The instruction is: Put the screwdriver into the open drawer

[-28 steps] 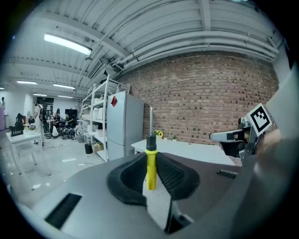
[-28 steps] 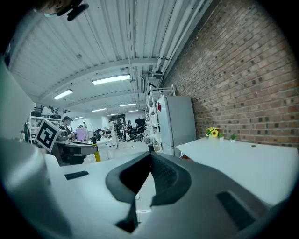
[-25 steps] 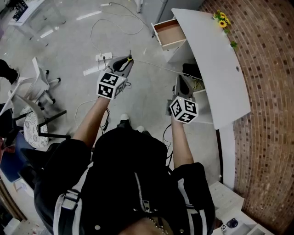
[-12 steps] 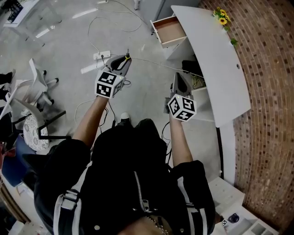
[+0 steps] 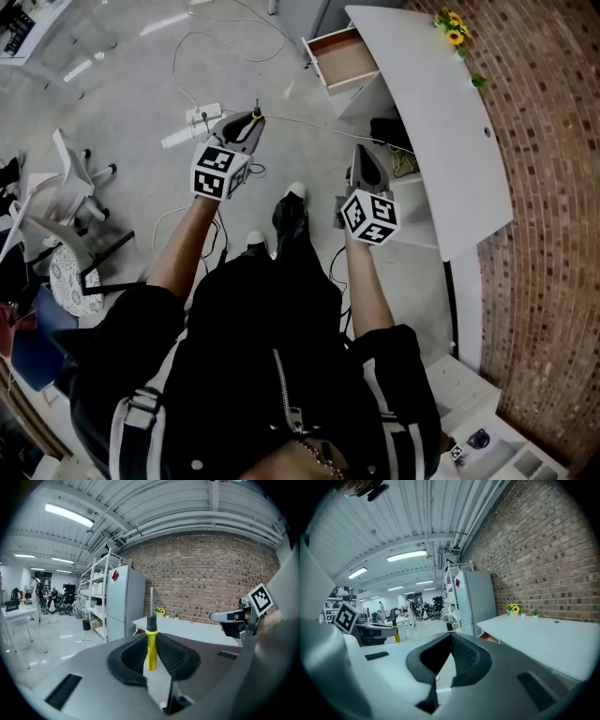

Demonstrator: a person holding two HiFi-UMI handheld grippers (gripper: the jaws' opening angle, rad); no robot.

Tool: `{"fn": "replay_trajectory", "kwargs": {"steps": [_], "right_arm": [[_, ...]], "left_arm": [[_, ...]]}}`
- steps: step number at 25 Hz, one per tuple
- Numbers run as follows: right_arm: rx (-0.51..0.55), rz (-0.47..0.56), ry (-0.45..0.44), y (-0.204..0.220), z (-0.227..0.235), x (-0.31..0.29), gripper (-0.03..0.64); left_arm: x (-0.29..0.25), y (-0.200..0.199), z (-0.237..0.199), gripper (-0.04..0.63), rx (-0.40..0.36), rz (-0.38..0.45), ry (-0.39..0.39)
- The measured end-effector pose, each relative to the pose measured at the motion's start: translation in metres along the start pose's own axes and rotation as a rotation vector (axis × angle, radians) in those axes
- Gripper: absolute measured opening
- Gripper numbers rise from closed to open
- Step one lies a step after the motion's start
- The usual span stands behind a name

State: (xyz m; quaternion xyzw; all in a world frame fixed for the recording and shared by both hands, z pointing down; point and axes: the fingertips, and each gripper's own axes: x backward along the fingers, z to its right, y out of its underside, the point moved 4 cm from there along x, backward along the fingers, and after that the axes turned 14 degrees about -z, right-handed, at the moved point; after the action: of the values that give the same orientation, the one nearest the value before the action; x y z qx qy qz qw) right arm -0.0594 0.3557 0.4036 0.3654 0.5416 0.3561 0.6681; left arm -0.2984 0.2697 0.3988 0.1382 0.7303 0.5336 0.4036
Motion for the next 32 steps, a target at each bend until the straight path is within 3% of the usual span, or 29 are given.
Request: {"fn": "replay_trajectory", "kwargs": {"steps": [7, 20, 32], "right_arm": [[-0.024, -0.016, -0.020, -0.023, 0.029, -0.061, 0.005], [-0.031, -0.015, -0.083, -0.106, 0.117, -0.174, 0.005], [-0.077, -0.016, -0.074, -0.136, 0.165, -0.229, 0.005]], "left_arm": [[-0.057, -0.021, -0.023, 0.078, -0.005, -0.034, -0.005], [-0.171, -0.095, -0.060, 0.078, -0.011, -0.057, -0.070], [-0.242, -0.126, -0.085, 0.078, -0.013, -0.080, -0.067]]}}
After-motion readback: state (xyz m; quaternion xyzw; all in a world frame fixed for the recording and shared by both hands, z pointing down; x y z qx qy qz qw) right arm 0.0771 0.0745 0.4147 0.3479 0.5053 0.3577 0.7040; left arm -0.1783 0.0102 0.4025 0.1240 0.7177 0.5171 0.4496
